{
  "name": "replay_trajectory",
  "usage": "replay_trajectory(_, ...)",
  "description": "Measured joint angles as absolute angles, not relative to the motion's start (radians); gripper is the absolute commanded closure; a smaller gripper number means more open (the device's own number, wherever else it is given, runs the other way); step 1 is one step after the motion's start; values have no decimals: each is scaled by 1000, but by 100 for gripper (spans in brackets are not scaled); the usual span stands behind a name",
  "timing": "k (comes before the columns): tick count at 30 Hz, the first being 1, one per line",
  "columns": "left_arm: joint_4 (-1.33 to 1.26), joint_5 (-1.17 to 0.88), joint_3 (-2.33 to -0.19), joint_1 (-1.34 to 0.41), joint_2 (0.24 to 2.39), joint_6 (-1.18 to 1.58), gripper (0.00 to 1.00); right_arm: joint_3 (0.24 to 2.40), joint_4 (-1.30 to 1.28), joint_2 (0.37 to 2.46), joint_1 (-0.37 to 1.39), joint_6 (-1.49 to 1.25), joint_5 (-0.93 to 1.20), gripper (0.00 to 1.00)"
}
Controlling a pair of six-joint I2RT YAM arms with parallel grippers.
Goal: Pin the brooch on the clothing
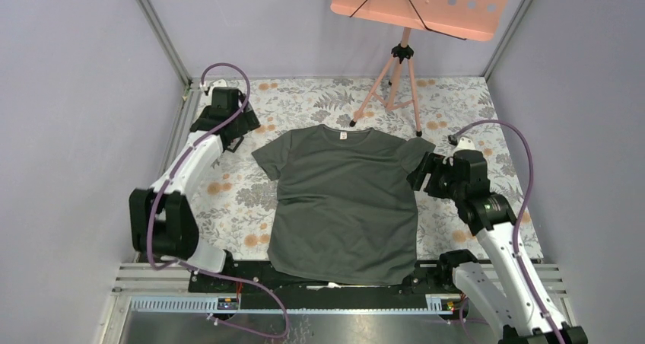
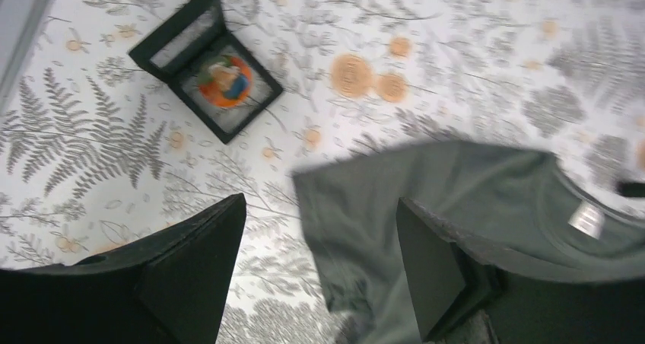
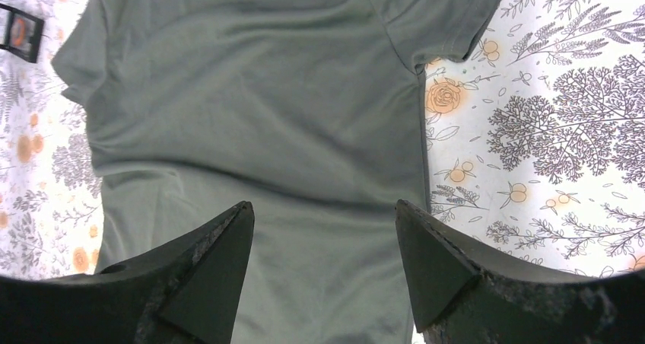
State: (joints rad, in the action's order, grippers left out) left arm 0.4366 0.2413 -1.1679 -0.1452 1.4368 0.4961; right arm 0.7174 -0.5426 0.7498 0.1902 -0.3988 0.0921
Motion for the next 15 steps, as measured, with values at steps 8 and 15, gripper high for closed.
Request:
replay_trajectory(8, 505, 329, -1305, -85, 1714, 463, 29, 721, -564, 617, 190, -392, 131, 22)
replay_trajectory(15, 531, 355, -1406, -81, 1851, 436, 34, 721, -572, 595, 190, -393, 175, 22)
